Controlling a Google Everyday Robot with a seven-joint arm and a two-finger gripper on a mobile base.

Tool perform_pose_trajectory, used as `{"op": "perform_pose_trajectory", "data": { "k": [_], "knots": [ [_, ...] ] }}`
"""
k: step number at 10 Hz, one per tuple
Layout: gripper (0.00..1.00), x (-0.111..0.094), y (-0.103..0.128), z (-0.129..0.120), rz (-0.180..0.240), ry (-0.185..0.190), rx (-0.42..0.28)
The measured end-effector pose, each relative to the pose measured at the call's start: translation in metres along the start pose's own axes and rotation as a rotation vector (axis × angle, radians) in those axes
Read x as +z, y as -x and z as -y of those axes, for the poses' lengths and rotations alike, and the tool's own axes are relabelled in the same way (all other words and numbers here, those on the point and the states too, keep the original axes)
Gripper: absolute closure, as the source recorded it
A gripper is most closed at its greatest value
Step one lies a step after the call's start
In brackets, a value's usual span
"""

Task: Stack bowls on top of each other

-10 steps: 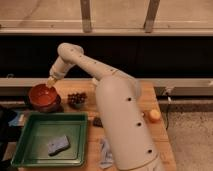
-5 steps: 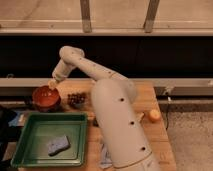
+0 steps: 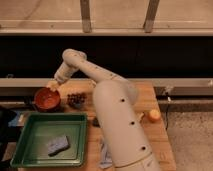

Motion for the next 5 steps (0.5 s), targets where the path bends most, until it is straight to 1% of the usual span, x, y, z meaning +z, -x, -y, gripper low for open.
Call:
{"op": "perform_pose_trajectory", "data": {
  "k": [1, 4, 5],
  "knots": [
    [0.34, 0.002, 0.0021, -0.002, 0.0, 0.003, -0.003],
    [0.34, -0.0003, 0.0006, -0.0005, -0.001, -0.002, -0.002],
    [0.34, -0.0031, 0.0021, -0.0022, -0.012, -0.027, -0.006]
  ]
}}
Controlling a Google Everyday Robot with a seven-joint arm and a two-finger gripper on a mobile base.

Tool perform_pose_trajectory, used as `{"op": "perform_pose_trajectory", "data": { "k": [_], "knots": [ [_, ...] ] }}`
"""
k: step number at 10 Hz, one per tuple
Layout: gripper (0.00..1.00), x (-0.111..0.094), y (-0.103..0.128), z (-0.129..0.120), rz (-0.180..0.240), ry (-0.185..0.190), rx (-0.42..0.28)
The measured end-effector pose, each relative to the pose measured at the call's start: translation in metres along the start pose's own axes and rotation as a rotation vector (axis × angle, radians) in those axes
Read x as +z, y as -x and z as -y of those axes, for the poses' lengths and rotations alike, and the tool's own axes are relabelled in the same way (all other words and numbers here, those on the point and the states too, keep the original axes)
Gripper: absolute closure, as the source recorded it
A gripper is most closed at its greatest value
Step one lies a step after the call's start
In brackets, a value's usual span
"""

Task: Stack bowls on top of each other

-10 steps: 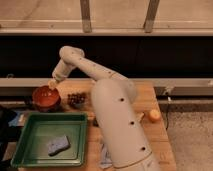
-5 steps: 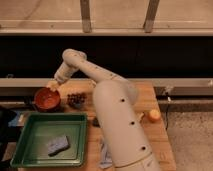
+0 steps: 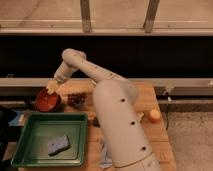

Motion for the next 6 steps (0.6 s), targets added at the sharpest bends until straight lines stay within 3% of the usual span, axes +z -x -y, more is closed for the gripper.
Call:
{"op": "perform_pose_trajectory", "data": {
  "k": [2, 6],
  "knots": [
    [0.34, -0.02, 0.003, -0.001, -0.002, -0.067, -0.003],
    [0.34, -0.09, 0.015, -0.004, 0.018, -0.289, 0.01]
  ]
}}
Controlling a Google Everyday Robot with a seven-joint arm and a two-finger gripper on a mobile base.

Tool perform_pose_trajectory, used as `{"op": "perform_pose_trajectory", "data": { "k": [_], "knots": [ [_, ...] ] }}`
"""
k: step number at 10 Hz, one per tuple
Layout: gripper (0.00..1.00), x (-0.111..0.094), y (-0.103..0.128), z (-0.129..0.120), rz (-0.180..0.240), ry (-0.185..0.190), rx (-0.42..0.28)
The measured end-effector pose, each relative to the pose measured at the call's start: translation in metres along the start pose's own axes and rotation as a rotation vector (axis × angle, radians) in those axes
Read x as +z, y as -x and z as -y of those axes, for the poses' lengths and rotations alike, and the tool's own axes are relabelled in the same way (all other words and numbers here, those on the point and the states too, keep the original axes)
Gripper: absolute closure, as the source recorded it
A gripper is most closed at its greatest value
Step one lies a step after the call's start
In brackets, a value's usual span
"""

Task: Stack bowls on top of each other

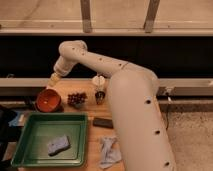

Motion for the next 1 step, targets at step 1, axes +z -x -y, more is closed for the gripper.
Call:
{"op": "perform_pose_trajectory", "data": {
  "k": [1],
  "knots": [
    [0.34, -0.0085, 0.0013, 0.0022, 0.006, -0.026, 0.002]
  ]
}}
